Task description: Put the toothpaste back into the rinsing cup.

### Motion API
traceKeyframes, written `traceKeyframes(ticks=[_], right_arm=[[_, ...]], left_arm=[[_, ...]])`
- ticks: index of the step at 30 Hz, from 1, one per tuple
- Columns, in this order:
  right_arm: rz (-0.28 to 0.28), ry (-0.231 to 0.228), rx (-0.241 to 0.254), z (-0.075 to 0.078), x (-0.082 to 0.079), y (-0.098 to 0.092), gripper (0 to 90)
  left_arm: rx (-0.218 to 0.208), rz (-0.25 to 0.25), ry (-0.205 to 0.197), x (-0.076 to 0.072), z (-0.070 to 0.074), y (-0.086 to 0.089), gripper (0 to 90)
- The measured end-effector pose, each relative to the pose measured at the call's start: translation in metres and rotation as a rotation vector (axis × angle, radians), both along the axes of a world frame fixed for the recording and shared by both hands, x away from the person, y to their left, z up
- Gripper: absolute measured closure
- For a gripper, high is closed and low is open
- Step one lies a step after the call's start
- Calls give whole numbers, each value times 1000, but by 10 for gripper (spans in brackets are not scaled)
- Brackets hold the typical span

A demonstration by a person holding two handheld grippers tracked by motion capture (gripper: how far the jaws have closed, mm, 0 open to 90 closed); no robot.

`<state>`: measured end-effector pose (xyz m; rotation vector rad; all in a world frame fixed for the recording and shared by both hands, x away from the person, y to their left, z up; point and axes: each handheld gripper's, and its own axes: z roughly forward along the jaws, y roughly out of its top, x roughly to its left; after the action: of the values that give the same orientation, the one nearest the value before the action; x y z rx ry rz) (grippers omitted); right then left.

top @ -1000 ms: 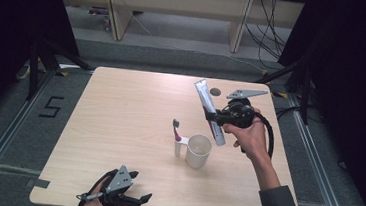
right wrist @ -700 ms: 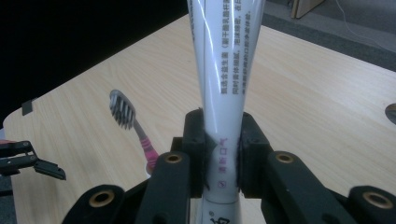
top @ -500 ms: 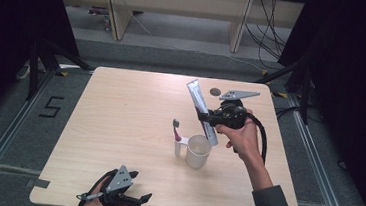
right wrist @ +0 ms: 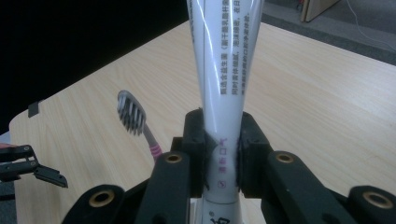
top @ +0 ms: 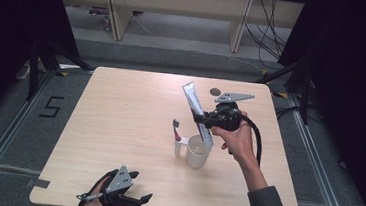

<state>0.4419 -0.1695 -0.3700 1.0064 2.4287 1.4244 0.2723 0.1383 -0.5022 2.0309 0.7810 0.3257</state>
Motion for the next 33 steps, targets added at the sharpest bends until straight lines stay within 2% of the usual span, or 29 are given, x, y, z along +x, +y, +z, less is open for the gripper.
traceKeyframes(ticks=[5,6,7,8,9,12,13,15,17,18,19,20,23,24,25,27,28,29,32,33], right_arm=[[18,-21,24,-7,0,2,769],[3,-16,17,-8,-1,1,769],[2,-1,31,-10,-2,2,769],[3,-30,13,-11,-1,1,769],[7,-15,30,-13,-2,2,769],[-7,-14,41,-16,-5,2,769],[4,-39,39,-18,-3,1,769],[-7,-11,54,-21,-5,1,769],[-5,-40,43,-24,-3,-1,769],[-11,-14,67,-26,-4,0,769],[-2,-27,64,-27,-4,-1,769],[-6,-19,74,-28,-5,0,769],[-1,-34,77,-31,-5,-1,769],[-7,-42,63,-32,-6,-1,769],[-7,-32,76,-33,-6,-1,769],[1,-52,87,-37,-6,-2,769],[-10,-25,101,-38,-8,-1,769],[-3,-49,90,-40,-7,-2,769],[0,-43,80,-44,-10,1,769],[5,-63,63,-46,-9,0,769]], left_arm=[[10,-1,-4,0,1,0,165],[9,-3,-3,0,0,0,165],[11,-3,-2,0,0,0,165],[13,-4,-3,0,0,0,165],[13,-4,-4,0,0,0,165],[14,-5,-5,0,0,0,165],[15,-6,-5,0,0,0,165],[16,-4,-6,0,0,1,166],[16,-3,-8,0,1,1,166],[19,-7,-9,0,1,1,166],[19,-7,-8,0,1,1,166],[17,-4,-7,0,0,0,166],[18,-10,-12,0,0,0,166],[33,-16,-15,0,1,1,166],[8,-13,-9,0,0,0,166],[19,-9,-8,0,1,1,166],[19,-10,-8,0,0,0,166],[18,-12,-11,0,0,0,166],[41,-16,-13,1,1,1,166],[41,-16,-13,0,1,1,166]])
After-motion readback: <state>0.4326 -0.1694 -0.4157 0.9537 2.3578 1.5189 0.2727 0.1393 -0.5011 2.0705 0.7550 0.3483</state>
